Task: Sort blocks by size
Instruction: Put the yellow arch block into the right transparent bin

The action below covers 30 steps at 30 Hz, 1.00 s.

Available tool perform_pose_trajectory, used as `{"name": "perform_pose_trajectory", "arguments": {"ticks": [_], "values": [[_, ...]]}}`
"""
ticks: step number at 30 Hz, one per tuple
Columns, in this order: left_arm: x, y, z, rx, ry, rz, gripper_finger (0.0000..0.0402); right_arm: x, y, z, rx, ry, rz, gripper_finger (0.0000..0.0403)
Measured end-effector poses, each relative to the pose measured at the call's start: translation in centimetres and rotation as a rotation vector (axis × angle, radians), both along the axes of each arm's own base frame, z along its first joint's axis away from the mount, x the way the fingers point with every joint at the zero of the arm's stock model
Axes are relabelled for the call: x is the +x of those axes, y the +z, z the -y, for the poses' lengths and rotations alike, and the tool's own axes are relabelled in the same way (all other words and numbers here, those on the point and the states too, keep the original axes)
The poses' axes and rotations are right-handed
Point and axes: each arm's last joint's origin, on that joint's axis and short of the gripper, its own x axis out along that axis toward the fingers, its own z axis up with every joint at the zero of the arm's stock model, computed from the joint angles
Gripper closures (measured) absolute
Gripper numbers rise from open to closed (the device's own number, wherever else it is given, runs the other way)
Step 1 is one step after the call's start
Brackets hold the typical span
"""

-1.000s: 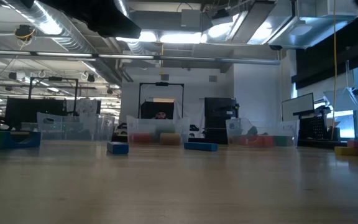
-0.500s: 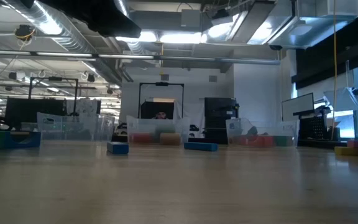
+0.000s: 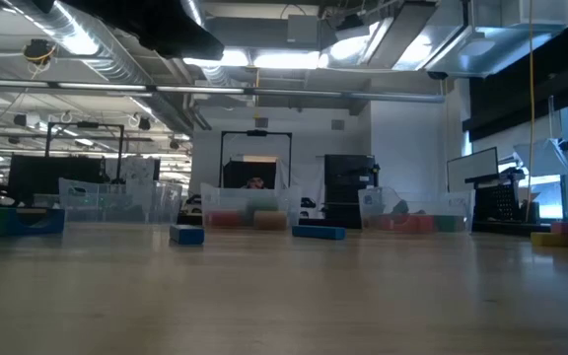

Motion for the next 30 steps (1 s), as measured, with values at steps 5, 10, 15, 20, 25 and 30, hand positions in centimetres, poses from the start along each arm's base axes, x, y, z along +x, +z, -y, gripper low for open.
{"name": "perform_pose_trajectory", "arguments": {"ticks": [5,10,15,20,25,30], "values": [[0.0,0.0,0.0,0.0,0.0,0.0,0.0243,-0.2,-1.1,0.2,0.016,-0.001,-0.003,0.0206],[0.0,0.0,0.0,0.0,0.0,0.0,0.0243,-0.3,-1.7,0.3,0.034,-0.001,-0.009,0.0206],[0.0,0.0,0.0,0.005,-0.001,-0.002,0.0243,-0.4,-2.4,0.4,0.05,-0.002,0.001,0.0206],[0.0,0.0,0.0,0.006,-0.001,-0.002,0.0243,-0.6,-3.3,0.8,0.053,-0.004,0.002,0.0222],[0.0,0.0,0.0,0.006,-0.002,-0.002,0.0243,-0.7,-3.5,1.2,0.027,-0.007,-0.012,0.0276],[0.0,0.0,0.0,0.006,-0.002,-0.002,0.0243,-0.6,-3.2,1.2,0.008,-0.011,0.002,0.0276]]}}
